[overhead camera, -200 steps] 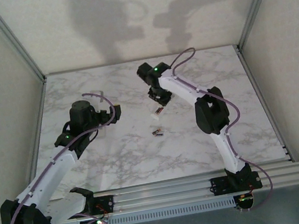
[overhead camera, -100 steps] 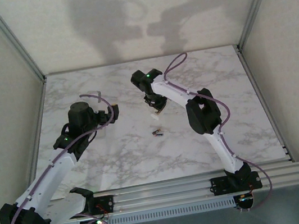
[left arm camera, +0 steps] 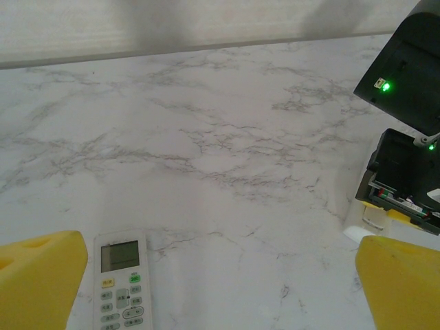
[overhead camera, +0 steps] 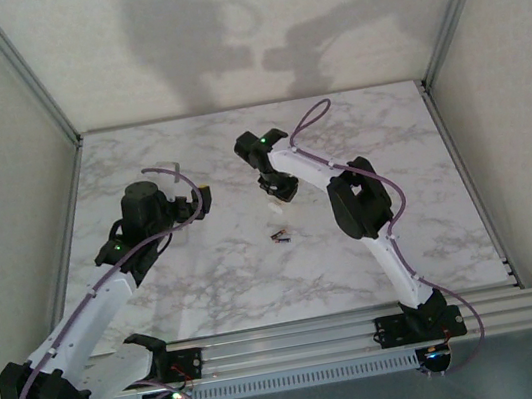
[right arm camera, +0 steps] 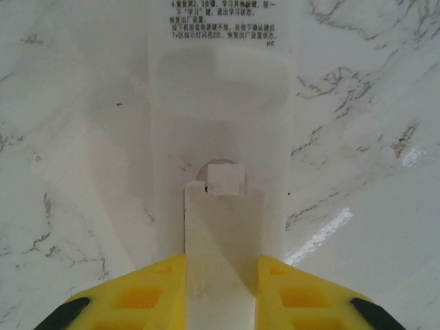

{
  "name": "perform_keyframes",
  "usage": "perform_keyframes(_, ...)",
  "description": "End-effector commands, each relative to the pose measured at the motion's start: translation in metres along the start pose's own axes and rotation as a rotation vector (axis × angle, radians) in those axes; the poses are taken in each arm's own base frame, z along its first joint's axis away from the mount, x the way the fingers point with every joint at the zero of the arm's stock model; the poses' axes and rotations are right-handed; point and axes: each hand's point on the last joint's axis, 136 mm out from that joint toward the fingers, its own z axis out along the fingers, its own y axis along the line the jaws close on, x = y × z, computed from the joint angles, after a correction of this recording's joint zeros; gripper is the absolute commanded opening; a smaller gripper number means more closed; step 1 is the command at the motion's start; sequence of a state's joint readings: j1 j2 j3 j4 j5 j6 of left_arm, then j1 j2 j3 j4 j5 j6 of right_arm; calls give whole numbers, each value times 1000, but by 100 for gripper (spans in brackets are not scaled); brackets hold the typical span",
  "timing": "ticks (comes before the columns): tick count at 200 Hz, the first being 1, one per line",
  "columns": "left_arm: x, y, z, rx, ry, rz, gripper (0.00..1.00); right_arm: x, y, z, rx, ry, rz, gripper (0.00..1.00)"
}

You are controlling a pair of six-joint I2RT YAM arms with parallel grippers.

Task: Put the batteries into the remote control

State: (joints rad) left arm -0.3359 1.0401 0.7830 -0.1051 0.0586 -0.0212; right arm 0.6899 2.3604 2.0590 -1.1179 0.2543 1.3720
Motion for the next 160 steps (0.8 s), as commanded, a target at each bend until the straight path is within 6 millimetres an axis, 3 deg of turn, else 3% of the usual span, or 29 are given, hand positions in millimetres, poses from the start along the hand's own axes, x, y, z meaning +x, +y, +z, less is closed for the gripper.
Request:
perform_keyframes(1, -1, 6, 0, -17, -12, 12, 100, 6, -6, 9, 28, 0, -22, 27)
perform_keyframes(75, 1, 7, 2, -19, -1, 11, 100, 21, -2, 11, -6, 82, -19, 29)
perform_keyframes(160, 4, 7, 4, -16, 8, 12, 100, 26, 4, 0, -38, 130, -16, 34)
